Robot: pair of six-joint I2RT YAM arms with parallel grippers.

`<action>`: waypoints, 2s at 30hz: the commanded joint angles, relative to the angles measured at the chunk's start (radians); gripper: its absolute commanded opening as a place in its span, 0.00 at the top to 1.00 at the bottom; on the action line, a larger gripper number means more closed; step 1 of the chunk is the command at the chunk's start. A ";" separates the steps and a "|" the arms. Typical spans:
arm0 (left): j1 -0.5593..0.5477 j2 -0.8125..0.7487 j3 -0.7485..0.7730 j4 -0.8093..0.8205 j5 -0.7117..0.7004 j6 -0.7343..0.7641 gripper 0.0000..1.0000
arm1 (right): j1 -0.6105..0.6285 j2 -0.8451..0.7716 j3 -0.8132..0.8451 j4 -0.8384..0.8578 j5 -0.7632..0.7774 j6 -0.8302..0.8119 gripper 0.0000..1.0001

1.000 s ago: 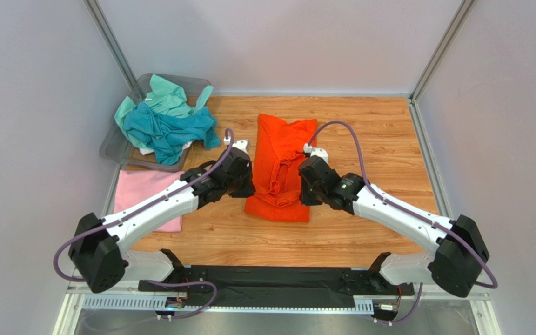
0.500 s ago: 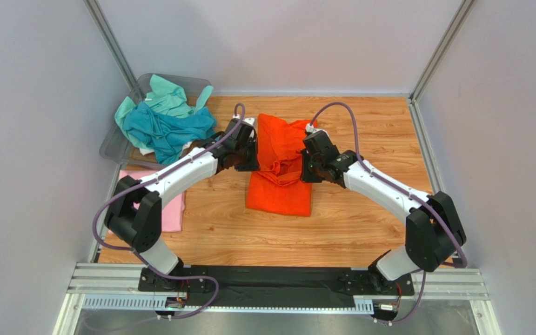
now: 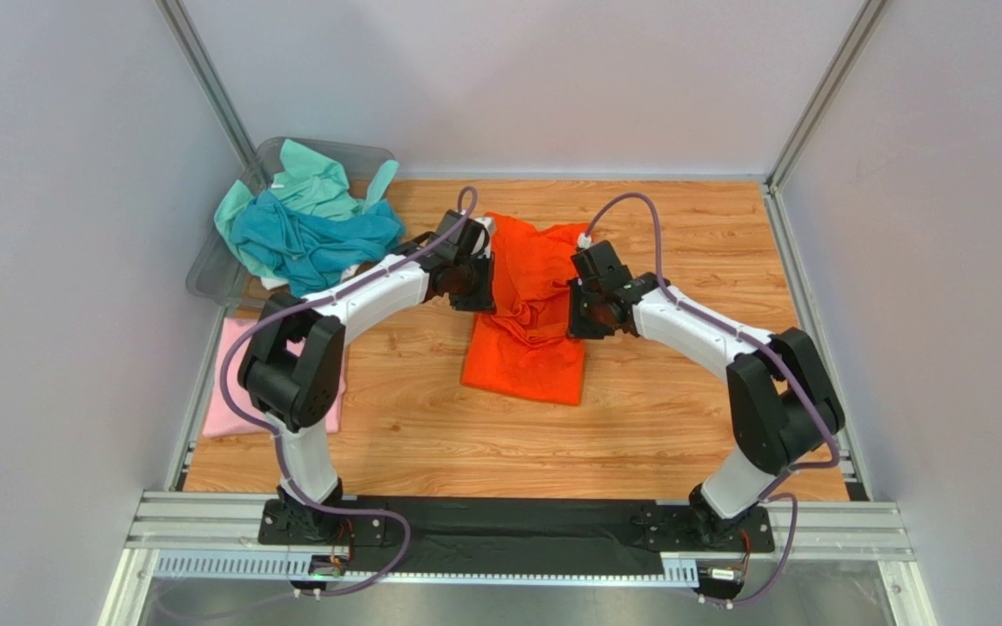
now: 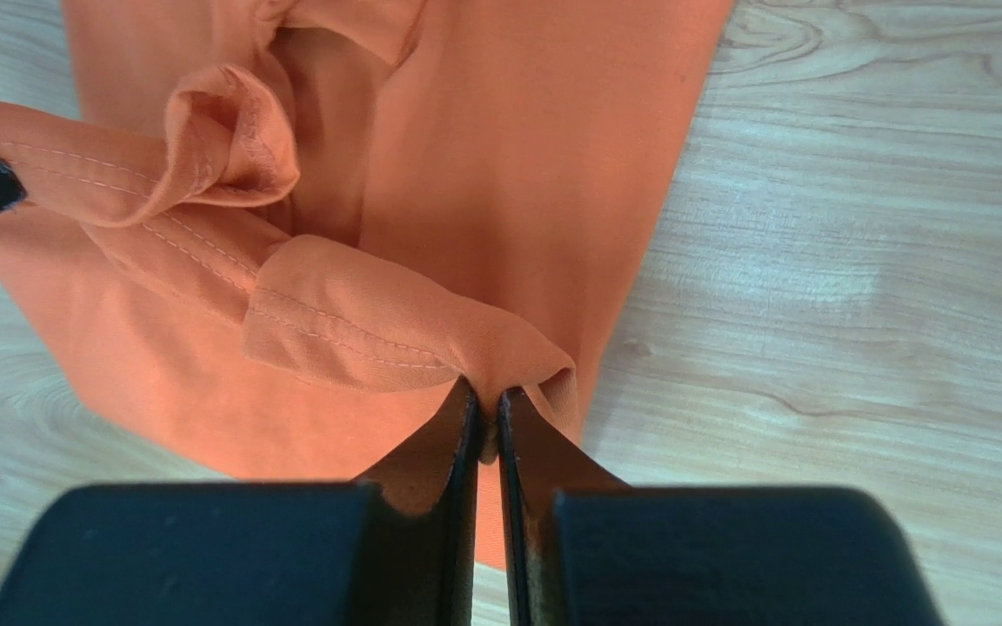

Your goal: Fold and stack the t-shirts

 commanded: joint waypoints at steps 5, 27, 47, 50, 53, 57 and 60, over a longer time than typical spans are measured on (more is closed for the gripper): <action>0.027 0.086 0.098 -0.025 0.005 0.030 1.00 | -0.037 0.088 0.048 0.072 -0.004 0.001 0.88; 0.029 -0.445 -0.216 -0.072 -0.109 -0.066 0.00 | 0.053 -0.237 -0.090 0.032 -0.152 -0.003 0.00; 0.029 -1.095 -0.894 -0.177 -0.097 -0.323 0.00 | 0.216 0.315 0.344 0.137 -0.162 -0.075 0.00; 0.029 -1.098 -0.888 -0.182 -0.089 -0.318 0.00 | 0.207 0.383 0.416 0.120 -0.154 -0.079 0.00; 0.029 -1.095 -0.882 -0.185 -0.094 -0.313 0.00 | 0.190 0.438 0.489 0.095 -0.150 -0.085 0.00; 0.029 -1.086 -0.871 -0.196 -0.083 -0.304 0.00 | 0.166 0.517 0.563 0.068 -0.119 -0.097 0.00; 0.029 -1.087 -0.871 -0.194 -0.077 -0.303 0.00 | 0.156 0.553 0.614 0.058 -0.090 -0.125 0.00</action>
